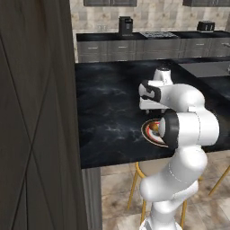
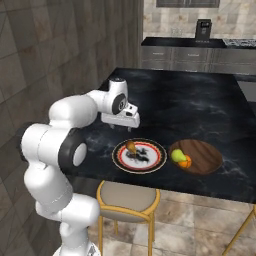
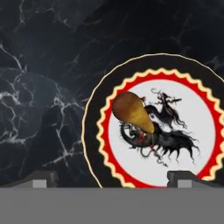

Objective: Take the fruits from the plate on the dining counter and place two fruits in each bowl.

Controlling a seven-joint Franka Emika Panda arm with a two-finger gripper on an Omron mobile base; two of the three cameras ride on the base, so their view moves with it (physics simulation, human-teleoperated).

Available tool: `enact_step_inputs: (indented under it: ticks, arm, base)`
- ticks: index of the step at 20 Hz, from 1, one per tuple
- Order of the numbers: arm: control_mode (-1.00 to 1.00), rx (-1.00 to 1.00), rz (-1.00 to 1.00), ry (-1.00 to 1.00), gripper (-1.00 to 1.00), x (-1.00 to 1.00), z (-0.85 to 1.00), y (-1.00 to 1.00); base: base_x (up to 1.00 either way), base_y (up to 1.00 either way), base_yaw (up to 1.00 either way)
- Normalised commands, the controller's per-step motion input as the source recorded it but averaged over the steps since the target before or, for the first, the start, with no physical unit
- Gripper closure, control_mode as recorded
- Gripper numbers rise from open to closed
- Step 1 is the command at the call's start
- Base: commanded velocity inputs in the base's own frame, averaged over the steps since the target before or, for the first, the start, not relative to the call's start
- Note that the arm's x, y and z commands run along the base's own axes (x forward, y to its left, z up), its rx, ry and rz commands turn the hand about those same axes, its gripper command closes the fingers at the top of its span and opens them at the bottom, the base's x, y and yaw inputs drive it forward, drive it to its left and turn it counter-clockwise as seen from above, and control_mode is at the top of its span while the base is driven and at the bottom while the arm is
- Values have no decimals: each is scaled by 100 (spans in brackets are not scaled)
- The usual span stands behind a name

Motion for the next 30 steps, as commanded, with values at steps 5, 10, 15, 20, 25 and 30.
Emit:
enact_step_inputs:
  ticks: [5, 10, 15, 20, 25, 30]
  arm:
    - [-100, 1, 4, 0, -100, 35, -39, -30]
    - [-100, 0, 0, 0, -100, 14, -38, -13]
    - [-100, 0, 2, 1, -100, 20, -46, -4]
    - [-100, 0, 2, 1, -100, 23, -43, 0]
    - [-100, 1, 1, 1, -100, 5, -22, -2]
    - [-100, 0, 0, 1, -100, -7, -8, 0]
  base:
    - [0, 0, 0]
    - [0, 0, 0]
    - [0, 0, 0]
    - [0, 0, 0]
    - [0, 0, 0]
    - [0, 0, 0]
